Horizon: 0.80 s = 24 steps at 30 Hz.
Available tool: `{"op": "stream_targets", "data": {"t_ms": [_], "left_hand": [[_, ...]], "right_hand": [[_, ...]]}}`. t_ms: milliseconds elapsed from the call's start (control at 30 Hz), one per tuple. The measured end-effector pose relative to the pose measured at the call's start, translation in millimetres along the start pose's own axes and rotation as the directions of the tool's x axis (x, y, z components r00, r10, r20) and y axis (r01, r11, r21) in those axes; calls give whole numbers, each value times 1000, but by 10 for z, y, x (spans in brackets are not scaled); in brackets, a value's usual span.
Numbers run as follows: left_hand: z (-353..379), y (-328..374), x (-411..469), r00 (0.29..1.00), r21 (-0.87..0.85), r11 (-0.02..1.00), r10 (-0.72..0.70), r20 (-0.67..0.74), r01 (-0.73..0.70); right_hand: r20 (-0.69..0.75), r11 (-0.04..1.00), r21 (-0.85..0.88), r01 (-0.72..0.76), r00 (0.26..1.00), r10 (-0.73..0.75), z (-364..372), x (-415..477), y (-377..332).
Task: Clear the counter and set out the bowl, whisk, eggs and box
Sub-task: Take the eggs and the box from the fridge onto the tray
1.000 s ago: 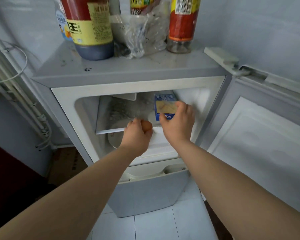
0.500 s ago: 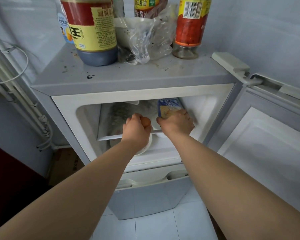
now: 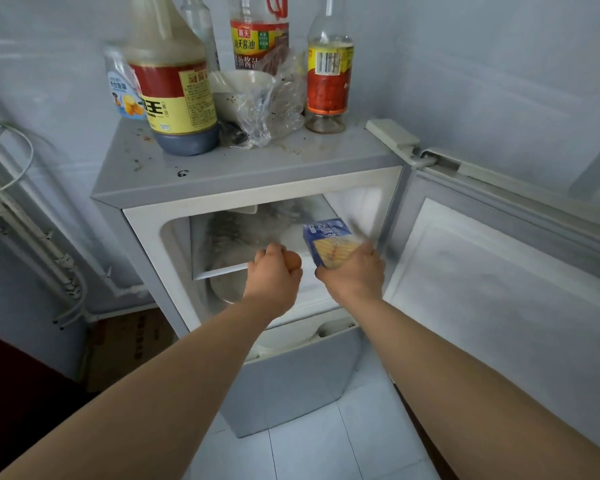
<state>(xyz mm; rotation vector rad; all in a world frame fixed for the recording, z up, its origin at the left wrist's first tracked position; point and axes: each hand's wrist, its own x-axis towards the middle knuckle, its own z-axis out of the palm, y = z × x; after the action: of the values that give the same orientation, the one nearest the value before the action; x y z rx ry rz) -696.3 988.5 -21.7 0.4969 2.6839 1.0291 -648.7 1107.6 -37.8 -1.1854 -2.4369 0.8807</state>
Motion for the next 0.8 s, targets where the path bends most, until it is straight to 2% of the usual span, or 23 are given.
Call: {"op": "stream_targets", "data": {"t_ms": [300,533,667,800], "left_hand": [[-82,349,-687,998,-74,995,66,-4,-66],[-260,1020,-1053,986,-127,978,159,-57,-165],[-225,1412,-1239,981,-146,972,175,-81,-185],[-88,1725,-1412,983,-155,974,151,-101,-165]], "right_hand": [[-8,998,54,-39,999,39,-799,-604,198],[-73,989,143,33,997,-22,-1612,-683,125],[-145,994,41,103,985,-96,-2131,-579,178],[-132,992,-101,77,987,-90,-2612,-428,428]]}}
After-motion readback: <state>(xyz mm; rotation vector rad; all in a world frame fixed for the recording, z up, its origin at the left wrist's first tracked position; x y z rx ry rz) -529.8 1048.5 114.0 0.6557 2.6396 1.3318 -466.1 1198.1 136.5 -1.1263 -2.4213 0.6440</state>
